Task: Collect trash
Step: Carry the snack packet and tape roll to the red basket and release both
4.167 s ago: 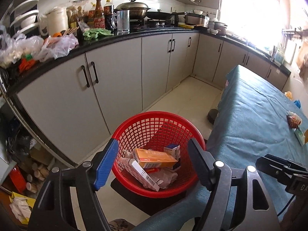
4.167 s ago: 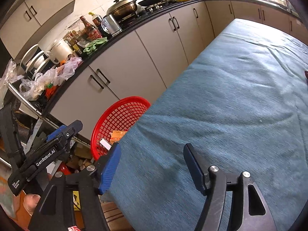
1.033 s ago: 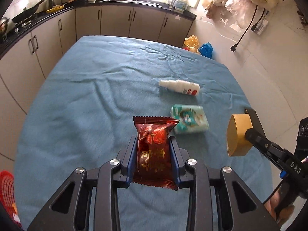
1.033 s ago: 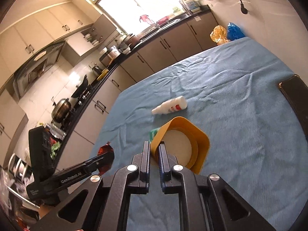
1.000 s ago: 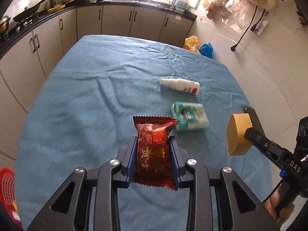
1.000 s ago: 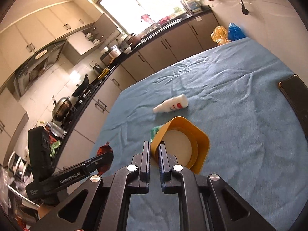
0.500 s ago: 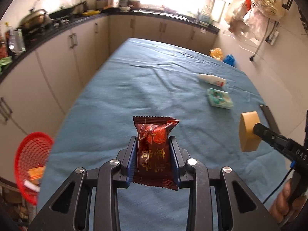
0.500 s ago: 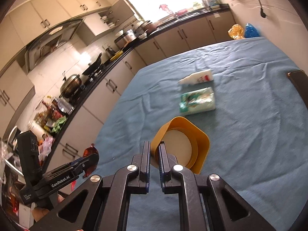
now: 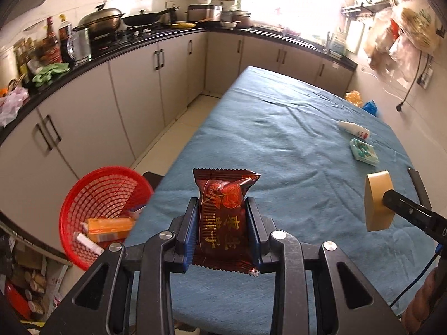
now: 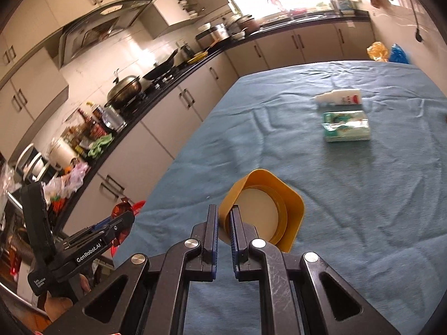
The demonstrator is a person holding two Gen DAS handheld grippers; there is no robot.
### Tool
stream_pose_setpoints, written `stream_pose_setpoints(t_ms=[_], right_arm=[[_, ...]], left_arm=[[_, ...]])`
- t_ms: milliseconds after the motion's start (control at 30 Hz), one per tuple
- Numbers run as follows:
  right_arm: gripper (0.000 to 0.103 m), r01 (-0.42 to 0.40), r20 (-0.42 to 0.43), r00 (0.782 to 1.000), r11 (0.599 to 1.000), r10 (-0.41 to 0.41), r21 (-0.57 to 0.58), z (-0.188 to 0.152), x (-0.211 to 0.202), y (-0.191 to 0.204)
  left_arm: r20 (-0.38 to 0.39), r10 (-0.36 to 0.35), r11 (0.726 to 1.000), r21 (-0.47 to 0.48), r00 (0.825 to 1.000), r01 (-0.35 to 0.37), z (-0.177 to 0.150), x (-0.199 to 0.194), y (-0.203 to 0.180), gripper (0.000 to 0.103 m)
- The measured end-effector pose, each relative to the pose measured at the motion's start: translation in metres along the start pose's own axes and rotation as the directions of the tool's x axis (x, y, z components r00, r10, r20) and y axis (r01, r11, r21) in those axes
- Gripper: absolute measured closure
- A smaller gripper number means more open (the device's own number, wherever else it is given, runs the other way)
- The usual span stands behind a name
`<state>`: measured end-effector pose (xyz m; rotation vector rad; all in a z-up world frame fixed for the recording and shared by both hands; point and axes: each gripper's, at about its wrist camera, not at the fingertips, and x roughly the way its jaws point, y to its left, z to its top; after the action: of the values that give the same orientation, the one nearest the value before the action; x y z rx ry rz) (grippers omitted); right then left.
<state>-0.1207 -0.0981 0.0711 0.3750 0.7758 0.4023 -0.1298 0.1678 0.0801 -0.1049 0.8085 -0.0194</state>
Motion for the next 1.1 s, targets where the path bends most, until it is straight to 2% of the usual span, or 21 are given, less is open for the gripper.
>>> stream_pose_setpoints(t_ms=[600, 1100], right_arm=[[0.094, -0.061, -0.086, 0.995, 0.989, 0.049, -0.137, -0.009, 0.052, 0.079], [0.094, -0.177, -0.199, 0.971, 0.953, 0.129, -0.245, -0.013, 0.126, 0.167]], left_arm=[[0.005, 0.084, 0.987, -0.138, 0.996, -0.082, -0.013, -0.001, 0.082, 0.072], [-0.033, 0.119, 0.946, -0.299, 0.992, -0.123, -0.019, 0.017, 0.17, 0.072]])
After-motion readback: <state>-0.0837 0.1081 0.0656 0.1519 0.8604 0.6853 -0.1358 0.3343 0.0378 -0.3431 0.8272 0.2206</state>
